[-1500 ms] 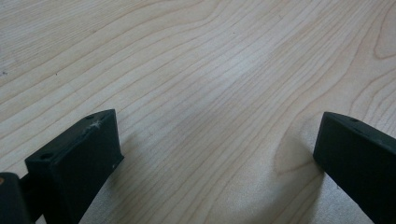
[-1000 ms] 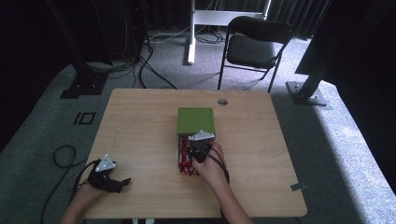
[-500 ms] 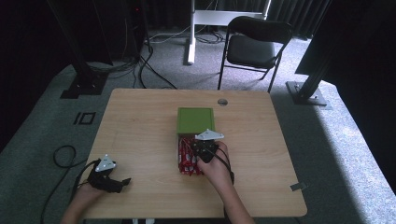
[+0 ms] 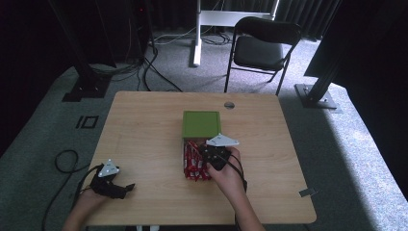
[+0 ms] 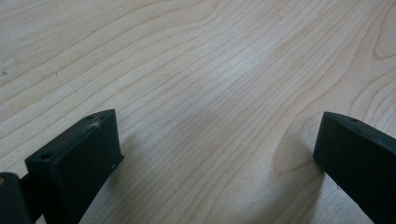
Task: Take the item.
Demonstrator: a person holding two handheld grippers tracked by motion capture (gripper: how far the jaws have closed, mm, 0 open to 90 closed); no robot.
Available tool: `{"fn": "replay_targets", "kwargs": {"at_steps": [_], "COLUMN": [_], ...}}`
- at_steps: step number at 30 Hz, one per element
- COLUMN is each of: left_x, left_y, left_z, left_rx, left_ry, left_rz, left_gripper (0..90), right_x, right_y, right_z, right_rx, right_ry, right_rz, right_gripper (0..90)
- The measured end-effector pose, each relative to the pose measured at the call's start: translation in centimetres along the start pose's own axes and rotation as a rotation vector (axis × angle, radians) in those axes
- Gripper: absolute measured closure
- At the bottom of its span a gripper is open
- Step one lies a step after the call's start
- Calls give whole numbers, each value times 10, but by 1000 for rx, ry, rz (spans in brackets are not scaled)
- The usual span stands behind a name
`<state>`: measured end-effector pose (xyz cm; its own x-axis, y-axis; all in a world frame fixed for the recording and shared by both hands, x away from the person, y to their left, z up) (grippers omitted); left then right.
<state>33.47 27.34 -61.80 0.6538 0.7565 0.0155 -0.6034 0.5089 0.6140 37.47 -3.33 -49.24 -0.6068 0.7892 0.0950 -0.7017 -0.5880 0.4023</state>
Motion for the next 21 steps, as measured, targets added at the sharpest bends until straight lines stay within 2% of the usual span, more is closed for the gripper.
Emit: {"fn": "replay_targets", "kwargs": {"at_steps": [1, 5, 7, 10, 11, 12, 16, 17, 18, 19, 20, 21], "left_x": [0, 0, 0, 0, 0, 0, 0, 0, 0, 0, 0, 0], "left_y": [0, 0, 0, 0, 0, 0, 0, 0, 0, 0, 0, 0], "left_z": [0, 0, 0, 0, 0, 0, 0, 0, 0, 0, 0, 0], "left_rx": [0, 0, 0, 0, 0, 0, 0, 0, 1, 1, 1, 1], "left_ry": [0, -2, -2, -1, -1, -1, -1, -1, -2, -1, -1, -1], "left_rz": [0, 1, 1, 1, 1, 1, 1, 1, 0, 0, 0, 0], "left_gripper": [15, 15, 15, 15, 15, 15, 15, 15, 15, 15, 15, 15], "right_x": [1, 4, 3, 2, 1, 2, 3, 5, 5, 6, 7, 6], "right_y": [1, 7, 9, 13, 15, 18, 24, 27, 31, 32, 34, 36], "right_z": [1, -1, -2, -1, -2, 1, 3, 4, 8, 10, 13, 15], "right_rx": [-13, -4, -9, -27, -18, -37, -51, -49, -73, -74, -98, -106], "right_ry": [-9, -15, -10, -27, -15, -27, -25, -31, -19, -19, -38, -37], "right_rz": [10, 33, 20, 27, 20, 29, 36, 54, 46, 54, 66, 61], "right_gripper": [867, 867, 867, 868, 867, 868, 868, 868, 867, 867, 867, 867]}}
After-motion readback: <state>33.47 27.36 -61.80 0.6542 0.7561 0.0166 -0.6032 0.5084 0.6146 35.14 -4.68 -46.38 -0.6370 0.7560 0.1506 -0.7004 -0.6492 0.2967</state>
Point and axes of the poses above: each handheld gripper's, and its own axes: y roughly backward along the jaws, z roughly out of its top, x roughly to its left, the point moved 9 cm from there along -y, roughly forward along the jaws, and after that the axes turned 9 degrees about -x, right-handed, at the moved point
